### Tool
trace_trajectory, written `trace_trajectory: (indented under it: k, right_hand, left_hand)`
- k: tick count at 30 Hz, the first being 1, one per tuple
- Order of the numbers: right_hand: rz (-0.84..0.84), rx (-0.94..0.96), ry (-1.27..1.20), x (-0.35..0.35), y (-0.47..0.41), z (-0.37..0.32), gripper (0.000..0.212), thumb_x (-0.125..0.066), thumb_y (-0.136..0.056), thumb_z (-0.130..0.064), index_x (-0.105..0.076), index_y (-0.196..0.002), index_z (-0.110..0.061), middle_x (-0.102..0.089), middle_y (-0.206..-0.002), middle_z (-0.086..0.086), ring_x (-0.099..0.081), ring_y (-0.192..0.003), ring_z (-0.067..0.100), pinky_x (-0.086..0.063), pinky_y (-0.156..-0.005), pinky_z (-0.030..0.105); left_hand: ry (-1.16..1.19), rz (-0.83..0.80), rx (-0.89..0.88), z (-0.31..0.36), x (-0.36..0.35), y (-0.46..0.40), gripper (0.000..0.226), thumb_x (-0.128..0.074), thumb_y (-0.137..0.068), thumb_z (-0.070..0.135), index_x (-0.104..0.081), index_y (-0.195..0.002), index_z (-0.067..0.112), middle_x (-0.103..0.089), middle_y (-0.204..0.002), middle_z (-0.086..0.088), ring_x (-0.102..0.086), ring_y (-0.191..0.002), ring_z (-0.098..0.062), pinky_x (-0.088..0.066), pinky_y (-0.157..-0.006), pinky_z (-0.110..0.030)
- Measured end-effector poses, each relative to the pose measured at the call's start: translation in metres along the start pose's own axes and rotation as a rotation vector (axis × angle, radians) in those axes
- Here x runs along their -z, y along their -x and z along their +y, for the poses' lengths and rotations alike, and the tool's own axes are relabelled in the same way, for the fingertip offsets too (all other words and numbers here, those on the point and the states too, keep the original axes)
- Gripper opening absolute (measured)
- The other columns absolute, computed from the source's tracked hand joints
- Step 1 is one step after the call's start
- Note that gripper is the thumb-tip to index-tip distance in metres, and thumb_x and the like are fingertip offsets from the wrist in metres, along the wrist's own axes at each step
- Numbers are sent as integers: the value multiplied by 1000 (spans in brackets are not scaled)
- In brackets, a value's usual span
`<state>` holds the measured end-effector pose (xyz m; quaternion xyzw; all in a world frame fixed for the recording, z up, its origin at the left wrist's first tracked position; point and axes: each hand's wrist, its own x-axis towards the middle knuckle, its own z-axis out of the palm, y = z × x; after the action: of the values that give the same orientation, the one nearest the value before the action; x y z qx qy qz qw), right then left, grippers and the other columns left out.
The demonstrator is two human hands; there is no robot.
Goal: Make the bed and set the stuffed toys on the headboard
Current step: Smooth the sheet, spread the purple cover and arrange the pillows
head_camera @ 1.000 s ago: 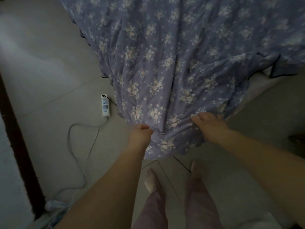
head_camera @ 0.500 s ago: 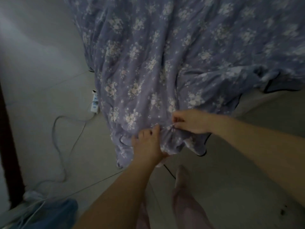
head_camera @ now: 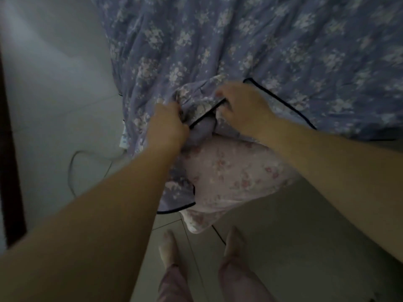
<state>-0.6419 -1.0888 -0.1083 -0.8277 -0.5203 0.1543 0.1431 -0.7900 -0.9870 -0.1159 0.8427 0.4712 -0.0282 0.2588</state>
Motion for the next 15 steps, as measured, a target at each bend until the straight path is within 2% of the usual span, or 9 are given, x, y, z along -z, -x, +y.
trace_trajectory:
  k: [2, 3, 5, 6, 8, 10, 11, 13, 15]
  right_hand:
    - [-93, 18, 108, -21, 12, 6, 40, -49, -94, -19, -45, -133, -16, -44, -136, 10, -43, -123, 32, -36, -103, 44]
    - [-113, 13, 156, -30, 16, 10, 45, -52, -93, -19, -42, -137, -17, -40, -140, 8, -39, -128, 30, -34, -104, 43]
    - [-137, -17, 199, -39, 18, 17, 56, -56, -92, -20, -33, -143, -18, -30, -148, 5, -29, -136, 27, -28, -106, 40]
    - [-147, -27, 201, -41, 16, 20, 59, -55, -92, -19, -29, -145, -18, -27, -150, 5, -27, -138, 27, -26, -107, 40]
    - [-146, -5, 204, -45, 11, 19, 59, -52, -93, -16, -26, -146, -15, -27, -151, 7, -30, -136, 29, -28, -107, 40]
    - [-85, 36, 193, -48, 5, 12, 58, -50, -93, -14, -27, -147, -13, -31, -149, 11, -35, -132, 32, -32, -103, 42]
    - [-65, 53, 217, -51, 2, 8, 60, -50, -93, -14, -24, -148, -13, -29, -150, 12, -34, -133, 32, -31, -104, 42]
    - [-91, 53, 310, -55, -1, -1, 67, -47, -94, -13, -13, -151, -17, -15, -156, 11, -19, -142, 29, -17, -113, 42]
    - [-100, 39, 397, -56, -3, -9, 70, -45, -94, -11, -6, -152, -21, -6, -158, 10, -7, -146, 27, -6, -117, 45]
  left_hand:
    - [-122, -205, 84, -15, -28, 17, 60, -63, -84, 29, -36, -136, 15, -33, -139, -20, -37, -127, -41, -39, -99, -51]
    - [-161, -257, 123, -22, -38, 23, 71, -64, -85, 32, -25, -143, 20, -22, -146, -18, -28, -133, -41, -36, -102, -56]
    - [-186, -253, 160, -30, -50, 28, 82, -61, -87, 28, -7, -149, 25, -7, -154, -15, -18, -138, -40, -32, -104, -57]
    - [-197, -215, 157, -33, -53, 26, 82, -58, -89, 24, -3, -150, 24, -6, -154, -17, -18, -138, -41, -32, -103, -56]
    - [-223, -115, 138, -41, -59, 18, 75, -49, -94, 17, 0, -150, 20, -20, -149, -22, -26, -133, -43, -34, -101, -54]
    - [-203, -46, 145, -48, -57, 9, 65, -41, -96, 11, -5, -150, 15, -39, -138, -26, -40, -124, -44, -38, -97, -51]
    - [-181, -36, 150, -52, -55, 6, 59, -42, -95, 11, -15, -148, 13, -47, -132, -26, -46, -119, -43, -40, -94, -49]
    - [-112, -48, 138, -51, -43, 4, 41, -50, -92, 13, -42, -132, 6, -57, -122, -21, -52, -112, -39, -42, -90, -43]
    - [65, -177, 133, -41, -28, 8, 23, -51, -92, 10, -61, -111, 3, -61, -108, -18, -56, -105, -29, -42, -86, -35]
